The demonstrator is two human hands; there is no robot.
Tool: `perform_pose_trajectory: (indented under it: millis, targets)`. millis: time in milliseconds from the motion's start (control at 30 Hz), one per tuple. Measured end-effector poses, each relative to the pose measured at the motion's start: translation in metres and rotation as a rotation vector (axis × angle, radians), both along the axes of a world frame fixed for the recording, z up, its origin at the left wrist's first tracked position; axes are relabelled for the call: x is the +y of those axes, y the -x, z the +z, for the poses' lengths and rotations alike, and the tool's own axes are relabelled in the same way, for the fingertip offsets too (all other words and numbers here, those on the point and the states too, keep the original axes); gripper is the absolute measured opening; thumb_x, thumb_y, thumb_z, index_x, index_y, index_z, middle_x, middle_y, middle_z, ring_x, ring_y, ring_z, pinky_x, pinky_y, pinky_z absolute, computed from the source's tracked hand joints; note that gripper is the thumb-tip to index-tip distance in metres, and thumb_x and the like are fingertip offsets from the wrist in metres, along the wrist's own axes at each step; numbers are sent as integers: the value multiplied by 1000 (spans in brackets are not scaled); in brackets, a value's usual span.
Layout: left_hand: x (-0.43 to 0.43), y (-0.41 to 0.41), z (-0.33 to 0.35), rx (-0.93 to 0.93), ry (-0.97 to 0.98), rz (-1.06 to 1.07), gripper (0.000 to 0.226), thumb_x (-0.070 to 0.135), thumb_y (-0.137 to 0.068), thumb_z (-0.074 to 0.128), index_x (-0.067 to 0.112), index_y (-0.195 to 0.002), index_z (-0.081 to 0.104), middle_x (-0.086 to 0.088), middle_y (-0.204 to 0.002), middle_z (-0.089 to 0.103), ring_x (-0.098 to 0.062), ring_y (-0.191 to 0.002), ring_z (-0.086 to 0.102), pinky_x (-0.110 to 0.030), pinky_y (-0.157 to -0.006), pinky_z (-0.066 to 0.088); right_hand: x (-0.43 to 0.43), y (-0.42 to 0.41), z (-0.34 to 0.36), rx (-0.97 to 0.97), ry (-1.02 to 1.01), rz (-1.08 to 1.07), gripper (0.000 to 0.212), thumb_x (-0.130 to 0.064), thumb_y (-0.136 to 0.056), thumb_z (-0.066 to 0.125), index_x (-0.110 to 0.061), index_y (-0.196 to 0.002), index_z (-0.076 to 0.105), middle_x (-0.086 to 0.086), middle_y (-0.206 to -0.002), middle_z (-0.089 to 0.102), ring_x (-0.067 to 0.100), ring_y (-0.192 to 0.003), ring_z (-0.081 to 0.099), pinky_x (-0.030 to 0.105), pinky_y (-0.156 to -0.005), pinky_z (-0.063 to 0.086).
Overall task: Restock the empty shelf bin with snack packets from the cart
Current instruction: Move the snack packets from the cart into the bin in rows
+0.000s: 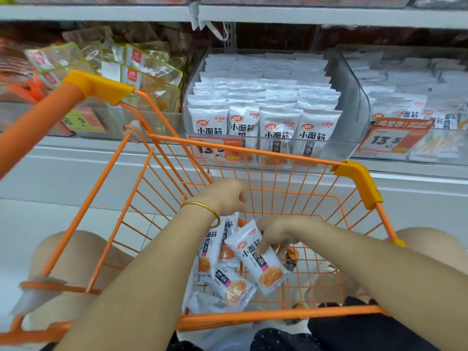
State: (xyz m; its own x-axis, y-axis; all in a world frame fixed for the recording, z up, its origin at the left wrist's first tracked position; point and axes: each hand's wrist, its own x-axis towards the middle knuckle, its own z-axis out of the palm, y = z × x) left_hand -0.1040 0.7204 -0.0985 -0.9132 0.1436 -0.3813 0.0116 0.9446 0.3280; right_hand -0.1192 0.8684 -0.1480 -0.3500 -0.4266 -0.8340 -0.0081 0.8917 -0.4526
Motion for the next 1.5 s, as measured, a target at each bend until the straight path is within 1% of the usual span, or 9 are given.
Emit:
perform_pose_trajectory:
  millis: [233,367,533,667,733,900,1067,1267,1500]
  targets:
    - [22,-3,18,-81,-456,141,25,31,-92,57,7,-85,57,-8,-77,56,-20,-70,57,-30,-60,52,34,22,71,65,224,-136,20,-8,-92,58,-14,-111,57,7,-104,68,23,-91,66,39,-79,58]
    - [33,0,48,124,-547,124,19,23,-86,66,6,-82,58,-1,-70,53,-14,-63,52,-21,-52,43,56,20,100,170,438,-271,29,-8,-89,63,-14,-117,57,7,-109,70,22,-96,69,38,-77,58]
    - [53,17,93,408,-586,106,17,23,-82,70,9,-89,62,4,-79,56,-12,-71,53,-22,-59,41,76,25,135,434,610,-407,31,3,-82,65,-11,-109,61,7,-100,73,20,-90,71,37,-75,59]
    - [70,41,123,646,-739,149,24,18,-84,67,19,-105,55,-6,-96,63,-20,-88,62,-30,-75,52,83,47,165,852,771,-632,30,3,-81,67,-12,-106,60,-2,-90,69,7,-79,67,16,-63,55]
    - [78,51,132,739,-725,100,20,15,-86,63,19,-102,53,-5,-93,61,-19,-90,61,-30,-76,50,83,59,170,984,802,-689,31,0,-82,68,-16,-106,57,-9,-88,65,1,-79,63,14,-67,53]
    - [88,74,121,797,-617,92,25,11,-87,60,10,-112,54,-12,-95,60,-23,-89,58,-35,-82,47,79,74,147,1072,729,-741,28,-9,-81,70,-24,-100,55,-1,-100,67,17,-94,65,41,-86,54]
    - [88,81,107,765,-523,85,34,16,-90,58,11,-122,49,3,-80,48,-18,-86,54,-25,-73,42,83,83,135,1117,554,-672,27,-17,-84,69,-11,-108,60,2,-102,67,18,-91,64,34,-79,54]
    - [89,90,104,756,-305,111,37,24,-90,58,16,-125,50,-4,-99,60,-25,-112,46,-39,-95,38,84,94,132,1117,382,-579,25,-19,-81,72,-9,-103,64,5,-95,68,20,-83,63,30,-69,48]
    - [96,87,100,727,-55,86,34,29,-93,55,16,-124,50,-7,-107,56,-27,-116,36,-35,-95,27,81,95,127,1015,193,-510,30,-23,-81,72,0,-99,61,13,-100,68,25,-88,63,36,-74,53]
